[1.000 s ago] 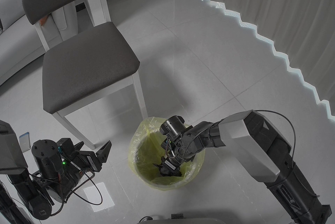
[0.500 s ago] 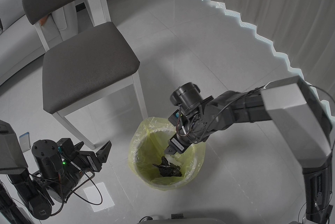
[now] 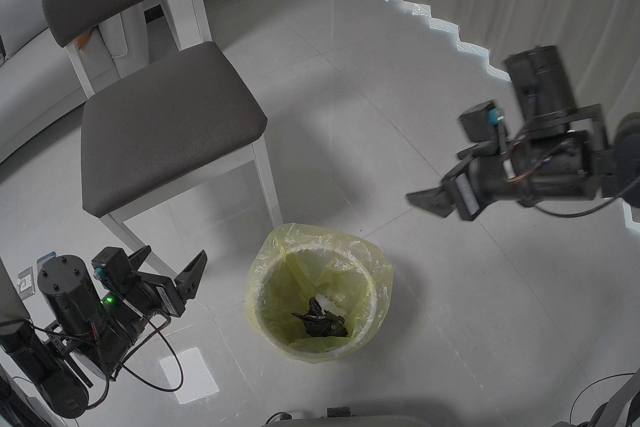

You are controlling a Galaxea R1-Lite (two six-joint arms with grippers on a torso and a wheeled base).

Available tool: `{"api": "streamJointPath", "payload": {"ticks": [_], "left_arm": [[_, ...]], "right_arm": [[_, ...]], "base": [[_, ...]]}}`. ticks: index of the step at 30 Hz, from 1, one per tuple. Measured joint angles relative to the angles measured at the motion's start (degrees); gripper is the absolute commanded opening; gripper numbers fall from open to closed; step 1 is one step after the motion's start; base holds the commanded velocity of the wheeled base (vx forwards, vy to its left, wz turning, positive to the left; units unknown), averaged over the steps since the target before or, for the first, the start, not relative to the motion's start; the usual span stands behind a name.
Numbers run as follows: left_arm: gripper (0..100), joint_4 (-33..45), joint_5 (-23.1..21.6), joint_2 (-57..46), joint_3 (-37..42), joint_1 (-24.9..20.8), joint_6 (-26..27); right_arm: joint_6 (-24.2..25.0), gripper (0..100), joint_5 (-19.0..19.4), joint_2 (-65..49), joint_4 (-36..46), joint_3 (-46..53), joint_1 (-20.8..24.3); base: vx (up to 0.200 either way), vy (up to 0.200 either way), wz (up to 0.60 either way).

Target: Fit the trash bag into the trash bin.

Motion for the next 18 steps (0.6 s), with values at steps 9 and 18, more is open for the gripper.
{"api": "streamJointPath", "payload": {"ticks": [9, 18], "left_arm": [[100, 6.97, -0.33, -12.18, -1.22, 0.3, 5.35], [100, 36.84, -0.37, -33.35, -4.19, 2.27, 5.69]], "right_arm": [[3.51, 100, -0.99, -23.65, -2.79, 12.07, -11.3], [8.95, 100, 0.11, -42.45, -2.91, 23.15, -18.43]], "base": [[0.0, 0.0, 0.0], [0.0, 0.0, 0.0]]}}
